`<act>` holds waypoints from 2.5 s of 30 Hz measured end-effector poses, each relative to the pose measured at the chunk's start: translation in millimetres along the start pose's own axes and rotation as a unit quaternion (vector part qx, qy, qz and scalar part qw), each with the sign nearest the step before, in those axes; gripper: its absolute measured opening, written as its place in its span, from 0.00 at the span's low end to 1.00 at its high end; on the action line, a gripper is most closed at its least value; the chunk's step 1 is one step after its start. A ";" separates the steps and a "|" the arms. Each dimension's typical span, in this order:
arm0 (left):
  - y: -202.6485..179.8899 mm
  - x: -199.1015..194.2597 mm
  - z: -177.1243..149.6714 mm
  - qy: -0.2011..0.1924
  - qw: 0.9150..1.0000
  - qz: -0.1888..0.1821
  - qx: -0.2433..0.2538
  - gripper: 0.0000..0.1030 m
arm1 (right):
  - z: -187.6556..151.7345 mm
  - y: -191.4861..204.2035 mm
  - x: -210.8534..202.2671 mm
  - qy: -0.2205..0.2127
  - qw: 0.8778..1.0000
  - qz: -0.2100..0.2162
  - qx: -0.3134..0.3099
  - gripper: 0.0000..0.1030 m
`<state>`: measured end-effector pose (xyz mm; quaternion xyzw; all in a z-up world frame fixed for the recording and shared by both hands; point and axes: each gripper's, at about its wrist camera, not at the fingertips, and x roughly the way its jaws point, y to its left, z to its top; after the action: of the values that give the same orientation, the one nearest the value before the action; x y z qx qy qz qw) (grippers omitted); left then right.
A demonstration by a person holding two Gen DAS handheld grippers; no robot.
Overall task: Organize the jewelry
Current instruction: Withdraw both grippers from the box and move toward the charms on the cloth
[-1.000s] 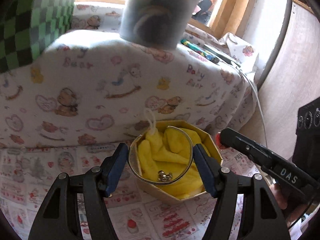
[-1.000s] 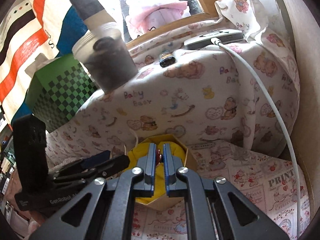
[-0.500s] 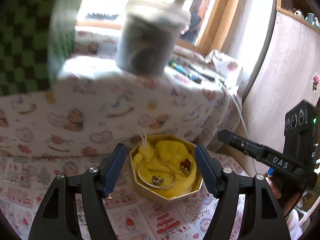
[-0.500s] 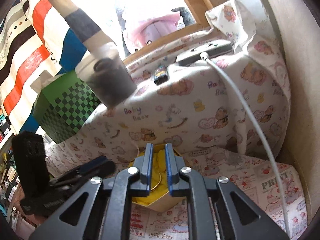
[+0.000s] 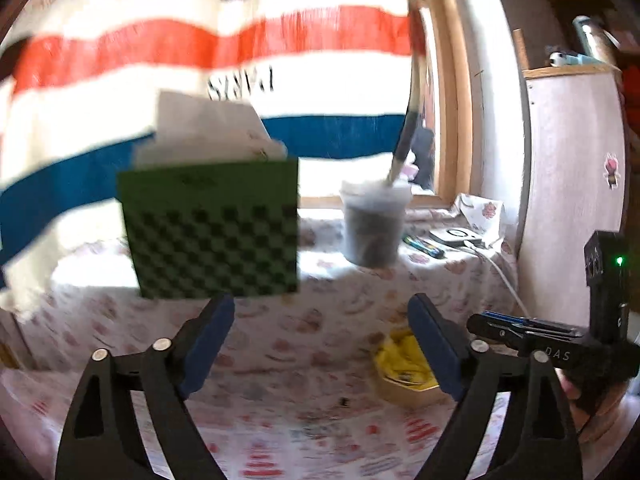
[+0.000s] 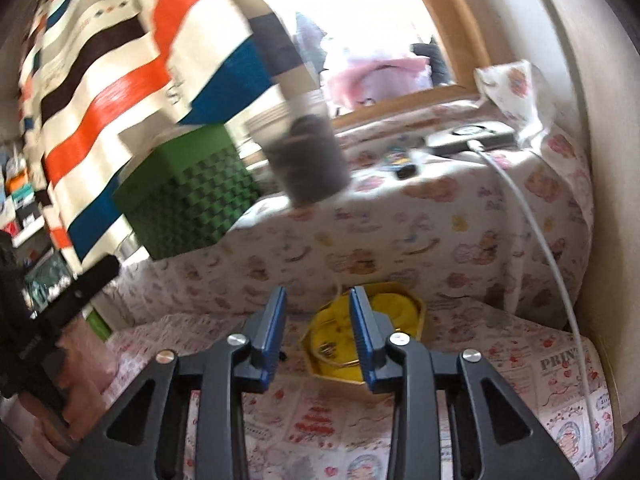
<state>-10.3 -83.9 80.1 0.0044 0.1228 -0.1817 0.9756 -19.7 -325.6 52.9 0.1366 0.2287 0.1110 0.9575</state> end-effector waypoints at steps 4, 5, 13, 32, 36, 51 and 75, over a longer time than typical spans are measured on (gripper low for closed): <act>-1.6 -10.3 -16.3 -0.020 0.999 0.015 0.022 0.92 | -9.7 16.6 5.6 0.011 0.999 -0.007 -0.039 0.34; -1.4 -10.5 -21.0 -0.020 0.999 0.021 0.023 0.94 | -11.9 19.3 6.7 0.012 0.999 -0.010 -0.046 0.34; 5.6 -0.9 -51.5 -0.013 0.997 0.071 0.028 1.00 | -24.2 34.2 17.9 0.025 0.996 -0.023 -0.078 0.47; 21.8 17.0 -63.7 0.021 0.993 0.116 0.014 0.99 | -28.8 33.4 16.8 -0.014 0.993 -0.082 -0.085 0.95; 26.6 18.0 -59.1 0.018 0.986 0.166 0.029 0.99 | -27.9 36.1 11.3 -0.049 0.984 -0.143 -0.090 1.00; 46.4 53.8 -58.2 0.131 0.988 0.076 -0.010 0.99 | -23.2 7.4 31.1 0.019 0.993 -0.097 -0.061 1.00; -21.0 166.9 -83.1 0.404 0.914 -0.016 -0.030 0.09 | -22.6 -1.4 36.7 0.070 0.990 -0.108 -0.049 1.00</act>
<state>113.3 -158.1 -39.9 0.0463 0.5117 -0.1765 0.8396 1.9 -312.0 18.1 0.0560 0.3033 0.0277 0.9508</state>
